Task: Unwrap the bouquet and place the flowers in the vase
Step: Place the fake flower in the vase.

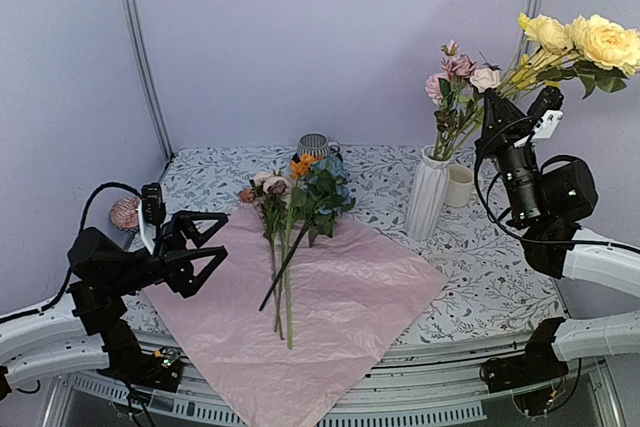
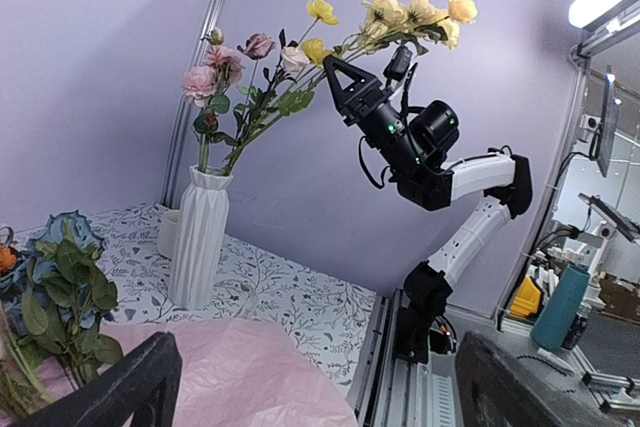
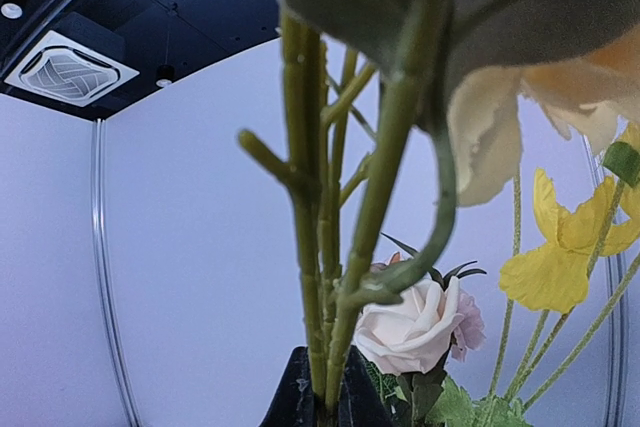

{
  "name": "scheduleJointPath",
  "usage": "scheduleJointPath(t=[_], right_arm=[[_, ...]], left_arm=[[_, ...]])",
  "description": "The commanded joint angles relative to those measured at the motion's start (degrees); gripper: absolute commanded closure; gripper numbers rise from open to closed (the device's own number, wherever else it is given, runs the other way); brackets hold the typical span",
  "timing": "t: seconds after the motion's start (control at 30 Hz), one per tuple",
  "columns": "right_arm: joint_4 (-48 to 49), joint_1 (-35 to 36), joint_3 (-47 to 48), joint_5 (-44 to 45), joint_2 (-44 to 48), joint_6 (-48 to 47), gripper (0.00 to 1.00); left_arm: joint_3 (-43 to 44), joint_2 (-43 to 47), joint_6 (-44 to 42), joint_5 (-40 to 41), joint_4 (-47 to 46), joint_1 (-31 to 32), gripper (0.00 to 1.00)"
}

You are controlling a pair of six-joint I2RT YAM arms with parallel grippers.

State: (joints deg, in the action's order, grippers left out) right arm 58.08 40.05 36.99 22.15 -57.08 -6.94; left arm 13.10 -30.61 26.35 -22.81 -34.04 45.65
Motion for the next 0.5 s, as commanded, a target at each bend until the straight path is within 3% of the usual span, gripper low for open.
scheduleJointPath(t=[0.0, 0.47], right_arm=[[-0.7, -0.32, 0.85, -1.15, -0.74, -1.09, 0.98], [7.22, -0.3, -3.6, 0.9, -8.06, -5.33, 0.98]], left_arm=[[-0.22, -0.97, -0.71, 0.22, -1.02, 0.6, 0.02], [-0.11, -1.03, -0.48, 0.2, -1.11, 0.51, 0.02]])
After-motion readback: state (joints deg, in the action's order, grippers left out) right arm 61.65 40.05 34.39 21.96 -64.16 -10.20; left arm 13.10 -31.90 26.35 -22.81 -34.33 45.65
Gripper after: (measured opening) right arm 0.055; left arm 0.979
